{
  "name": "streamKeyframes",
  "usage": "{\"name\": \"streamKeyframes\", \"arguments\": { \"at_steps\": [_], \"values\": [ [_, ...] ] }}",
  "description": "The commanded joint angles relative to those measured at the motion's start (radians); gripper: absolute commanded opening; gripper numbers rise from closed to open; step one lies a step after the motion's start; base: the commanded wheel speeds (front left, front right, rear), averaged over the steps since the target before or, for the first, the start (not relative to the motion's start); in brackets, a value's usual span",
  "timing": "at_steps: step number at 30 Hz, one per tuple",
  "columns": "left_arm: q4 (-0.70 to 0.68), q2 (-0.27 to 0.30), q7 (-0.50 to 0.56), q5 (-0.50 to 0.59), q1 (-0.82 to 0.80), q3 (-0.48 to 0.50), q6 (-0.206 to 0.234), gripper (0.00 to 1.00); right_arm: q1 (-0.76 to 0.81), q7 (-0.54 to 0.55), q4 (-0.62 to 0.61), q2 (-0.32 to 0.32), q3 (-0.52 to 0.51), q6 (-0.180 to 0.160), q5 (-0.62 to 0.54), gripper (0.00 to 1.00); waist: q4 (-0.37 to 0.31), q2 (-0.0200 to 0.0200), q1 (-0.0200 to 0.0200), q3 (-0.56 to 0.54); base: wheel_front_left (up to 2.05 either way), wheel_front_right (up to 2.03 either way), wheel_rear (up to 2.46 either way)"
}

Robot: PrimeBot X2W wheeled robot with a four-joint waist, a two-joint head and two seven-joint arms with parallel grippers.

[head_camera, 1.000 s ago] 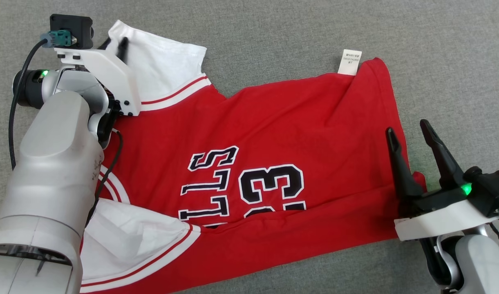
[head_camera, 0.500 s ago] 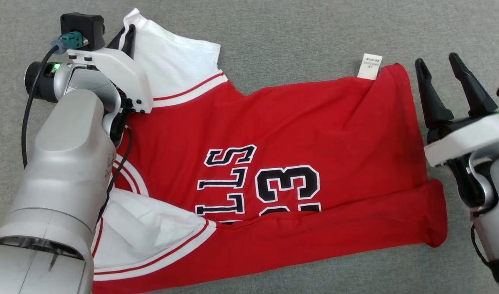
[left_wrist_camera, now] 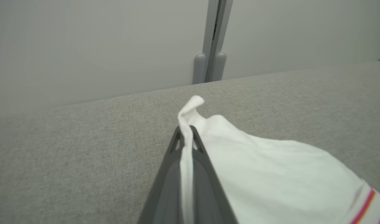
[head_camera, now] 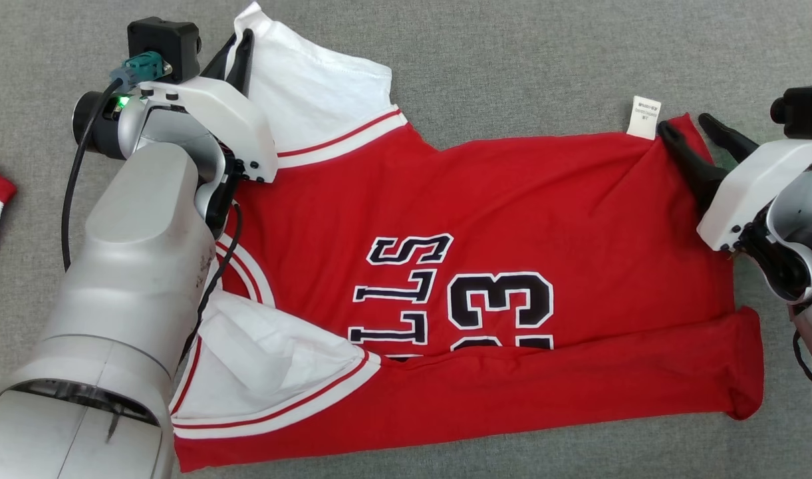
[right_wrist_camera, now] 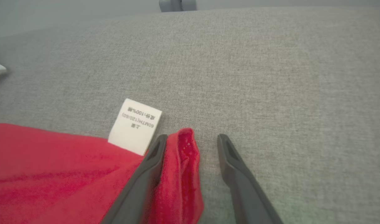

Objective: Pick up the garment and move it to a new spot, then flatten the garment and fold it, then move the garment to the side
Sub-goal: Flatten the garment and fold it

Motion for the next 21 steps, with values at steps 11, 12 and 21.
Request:
{"name": "streamKeyframes", "arguments": {
  "at_steps": [11, 12, 21],
  "values": [
    [-0.103, 0.034, -0.035, -0.075, 0.022, -0.004, -0.001, 0.00, 0.025, -0.142, -0.071, -0.048, -0.055, 0.000, 0.050, 0.00, 0.010, 0.0001, 0.0000, -0.020, 0.00, 0.00, 0.00],
    [-0.119, 0.039, -0.035, -0.081, 0.029, 0.000, -0.001, 0.00, 0.033, -0.151, -0.077, -0.052, -0.060, 0.000, 0.048, 0.00, 0.012, 0.0001, 0.0000, -0.022, 0.00, 0.00, 0.00],
    [-0.381, 0.094, -0.036, -0.089, 0.176, 0.087, -0.001, 0.00, 0.124, -0.201, -0.138, -0.048, -0.096, 0.000, 0.122, 0.00, 0.024, 0.0001, 0.0000, -0.043, 0.00, 0.00, 0.00]
  ]
}}
